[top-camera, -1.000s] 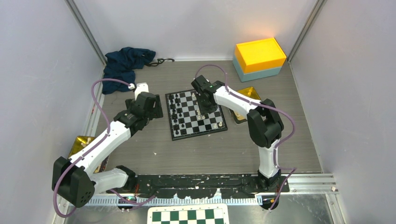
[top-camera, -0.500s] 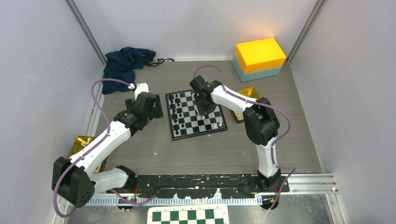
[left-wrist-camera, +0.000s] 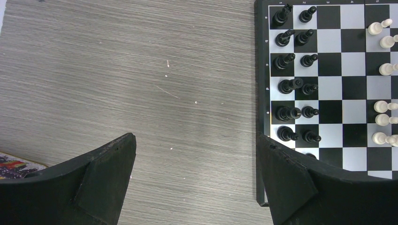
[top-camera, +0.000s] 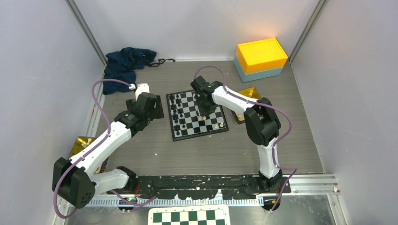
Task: Set up the chess pieces on the board
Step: Pick up the chess piece from the chessboard.
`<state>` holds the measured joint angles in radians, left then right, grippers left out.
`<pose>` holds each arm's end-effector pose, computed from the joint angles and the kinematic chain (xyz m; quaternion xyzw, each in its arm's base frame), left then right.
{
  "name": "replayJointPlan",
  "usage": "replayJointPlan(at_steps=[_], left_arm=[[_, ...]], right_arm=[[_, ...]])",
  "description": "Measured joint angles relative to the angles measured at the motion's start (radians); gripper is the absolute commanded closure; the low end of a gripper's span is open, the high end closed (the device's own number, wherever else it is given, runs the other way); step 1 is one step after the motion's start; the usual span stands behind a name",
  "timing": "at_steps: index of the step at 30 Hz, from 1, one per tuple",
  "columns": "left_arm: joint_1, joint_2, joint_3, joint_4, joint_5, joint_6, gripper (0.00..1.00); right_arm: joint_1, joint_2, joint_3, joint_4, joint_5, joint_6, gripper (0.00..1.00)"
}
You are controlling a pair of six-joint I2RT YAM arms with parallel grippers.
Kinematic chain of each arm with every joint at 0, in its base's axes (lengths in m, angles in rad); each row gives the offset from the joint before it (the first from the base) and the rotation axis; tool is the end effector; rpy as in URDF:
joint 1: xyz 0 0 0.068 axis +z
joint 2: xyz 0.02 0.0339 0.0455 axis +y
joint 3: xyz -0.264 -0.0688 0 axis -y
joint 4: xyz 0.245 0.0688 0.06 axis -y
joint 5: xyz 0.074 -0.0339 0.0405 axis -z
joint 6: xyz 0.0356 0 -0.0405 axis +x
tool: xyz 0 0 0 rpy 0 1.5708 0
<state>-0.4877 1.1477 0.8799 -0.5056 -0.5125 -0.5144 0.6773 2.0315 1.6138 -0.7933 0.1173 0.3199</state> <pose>0.2192 -0.0965 0.2739 -0.1103 0.8901 0.0245 0.4416 0.3331 0.2626 0.2031 -0.1643 0.9684 0.0348 0.1845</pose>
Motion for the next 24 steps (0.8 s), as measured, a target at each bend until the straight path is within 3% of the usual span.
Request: replayJointPlan(at_steps=[14,24], left_arm=[[0.0,0.0,0.0,0.0,0.0,0.001,0.0],[0.0,0.0,0.0,0.0,0.0,0.001,0.0]], right_arm=[[0.0,0.027,0.0,0.002,-0.016,0.0,0.72],[0.0,0.032,0.0,0.003,-0.018,0.005,0.93]])
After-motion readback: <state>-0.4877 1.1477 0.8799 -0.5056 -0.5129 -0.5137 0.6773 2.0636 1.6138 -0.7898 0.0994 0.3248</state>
